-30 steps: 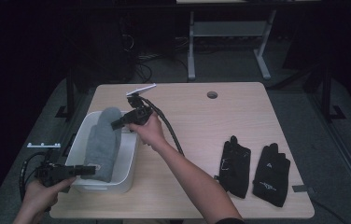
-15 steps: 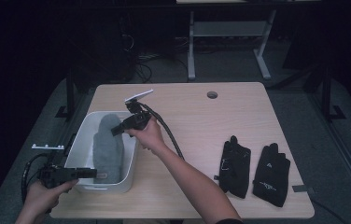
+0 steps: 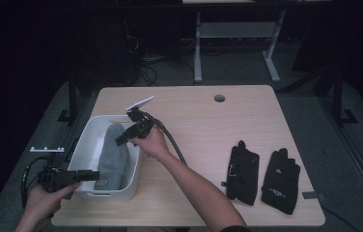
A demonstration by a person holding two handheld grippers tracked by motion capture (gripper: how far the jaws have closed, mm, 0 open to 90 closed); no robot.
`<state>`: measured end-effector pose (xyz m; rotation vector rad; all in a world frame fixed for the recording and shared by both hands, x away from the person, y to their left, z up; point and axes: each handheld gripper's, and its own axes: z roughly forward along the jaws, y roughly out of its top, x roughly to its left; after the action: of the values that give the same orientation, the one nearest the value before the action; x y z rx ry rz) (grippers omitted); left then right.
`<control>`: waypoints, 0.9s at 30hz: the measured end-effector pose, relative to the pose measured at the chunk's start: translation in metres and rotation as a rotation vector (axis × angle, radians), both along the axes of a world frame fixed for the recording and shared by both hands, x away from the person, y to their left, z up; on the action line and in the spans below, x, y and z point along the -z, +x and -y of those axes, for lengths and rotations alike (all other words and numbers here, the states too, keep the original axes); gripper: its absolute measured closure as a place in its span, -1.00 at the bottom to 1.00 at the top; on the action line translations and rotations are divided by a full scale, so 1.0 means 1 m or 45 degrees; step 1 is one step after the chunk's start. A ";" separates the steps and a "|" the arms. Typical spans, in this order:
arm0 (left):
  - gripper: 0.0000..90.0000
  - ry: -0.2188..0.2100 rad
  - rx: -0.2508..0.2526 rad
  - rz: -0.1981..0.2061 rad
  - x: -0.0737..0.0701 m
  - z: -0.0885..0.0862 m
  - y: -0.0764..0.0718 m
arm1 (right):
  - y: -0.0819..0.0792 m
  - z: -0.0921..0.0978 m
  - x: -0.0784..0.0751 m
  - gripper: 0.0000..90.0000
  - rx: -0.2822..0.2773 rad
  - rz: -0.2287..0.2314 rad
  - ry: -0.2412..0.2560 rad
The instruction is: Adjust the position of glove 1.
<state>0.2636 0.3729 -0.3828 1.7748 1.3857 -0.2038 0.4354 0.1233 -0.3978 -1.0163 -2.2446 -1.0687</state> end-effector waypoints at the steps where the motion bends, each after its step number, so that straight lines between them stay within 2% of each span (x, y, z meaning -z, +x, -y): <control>1: -0.20 0.000 0.000 0.004 -0.001 0.000 0.000 | 0.000 0.000 -0.001 0.54 0.004 0.008 -0.008; 5: -0.21 -0.003 -0.004 0.028 -0.004 0.001 -0.001 | 0.001 0.004 -0.007 0.34 0.042 0.060 -0.016; 7: -0.21 0.002 -0.008 0.029 -0.004 0.002 -0.001 | 0.004 0.010 -0.010 0.31 0.070 0.087 0.008; 13: -0.21 0.001 0.003 0.056 -0.008 0.006 0.000 | 0.008 0.025 -0.020 0.30 0.105 0.091 0.031; 21: -0.21 -0.003 -0.002 0.096 -0.018 0.014 0.001 | 0.005 0.035 -0.029 0.26 0.097 0.100 0.065; 27: -0.22 0.002 0.021 0.119 -0.023 0.021 0.000 | 0.002 0.045 -0.036 0.20 0.095 0.104 0.095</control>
<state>0.2640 0.3522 -0.3602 1.7750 1.3049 -0.1271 0.4373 0.0786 -0.3620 -1.0497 -2.2274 -1.2372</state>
